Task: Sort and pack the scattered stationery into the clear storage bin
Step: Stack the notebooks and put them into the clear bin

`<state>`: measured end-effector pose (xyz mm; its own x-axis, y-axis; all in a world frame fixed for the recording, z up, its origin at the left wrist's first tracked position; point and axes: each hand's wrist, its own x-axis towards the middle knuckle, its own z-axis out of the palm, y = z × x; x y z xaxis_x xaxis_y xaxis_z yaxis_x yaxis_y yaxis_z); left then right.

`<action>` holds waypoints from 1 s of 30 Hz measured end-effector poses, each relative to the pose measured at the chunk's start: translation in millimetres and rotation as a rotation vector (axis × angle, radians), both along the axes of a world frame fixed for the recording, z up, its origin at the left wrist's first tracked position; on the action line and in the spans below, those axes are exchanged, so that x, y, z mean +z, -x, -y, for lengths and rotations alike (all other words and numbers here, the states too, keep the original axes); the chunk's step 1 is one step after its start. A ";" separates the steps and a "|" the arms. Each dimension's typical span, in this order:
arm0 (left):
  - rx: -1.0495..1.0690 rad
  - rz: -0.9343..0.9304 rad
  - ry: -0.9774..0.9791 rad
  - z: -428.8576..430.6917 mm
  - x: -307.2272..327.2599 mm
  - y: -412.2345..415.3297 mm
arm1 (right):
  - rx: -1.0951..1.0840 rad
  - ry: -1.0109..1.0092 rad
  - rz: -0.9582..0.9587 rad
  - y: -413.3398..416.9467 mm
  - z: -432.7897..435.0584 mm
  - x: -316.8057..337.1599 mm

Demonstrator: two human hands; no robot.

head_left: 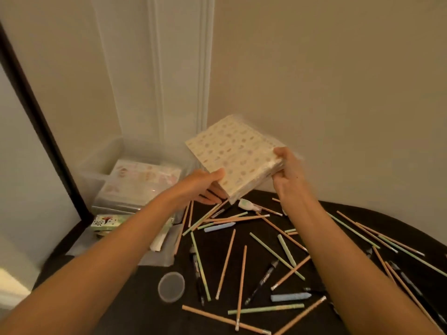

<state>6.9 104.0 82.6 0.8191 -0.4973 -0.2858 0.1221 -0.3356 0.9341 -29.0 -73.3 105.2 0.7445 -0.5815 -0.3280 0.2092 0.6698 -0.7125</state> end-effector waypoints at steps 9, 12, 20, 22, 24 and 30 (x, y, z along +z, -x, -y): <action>-0.124 0.377 -0.843 -71.6 63.8 -70.4 | 0.301 0.025 -0.083 -68.0 -68.4 49.7; -0.186 0.535 -0.977 -87.4 68.3 -93.3 | 0.355 0.056 -0.095 -99.5 -85.8 42.8; -0.268 0.602 -1.030 -116.1 42.7 -153.9 | 0.503 0.095 -0.117 -184.6 -116.0 3.6; -0.291 0.589 -1.049 -120.9 30.0 -165.7 | 0.541 0.109 -0.124 -197.5 -123.2 -9.2; -0.303 0.564 -1.070 -123.4 16.8 -176.2 | 0.573 0.121 -0.148 -210.2 -128.1 -24.5; -0.353 0.478 -1.052 -125.3 -23.8 -194.4 | 0.642 0.148 -0.245 -235.3 -137.4 -64.4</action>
<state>201.3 229.3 58.8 0.8185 -0.4214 -0.3905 -0.4131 -0.9041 0.1097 206.3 64.1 40.8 0.8705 -0.1028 -0.4814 -0.3733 0.4995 -0.7818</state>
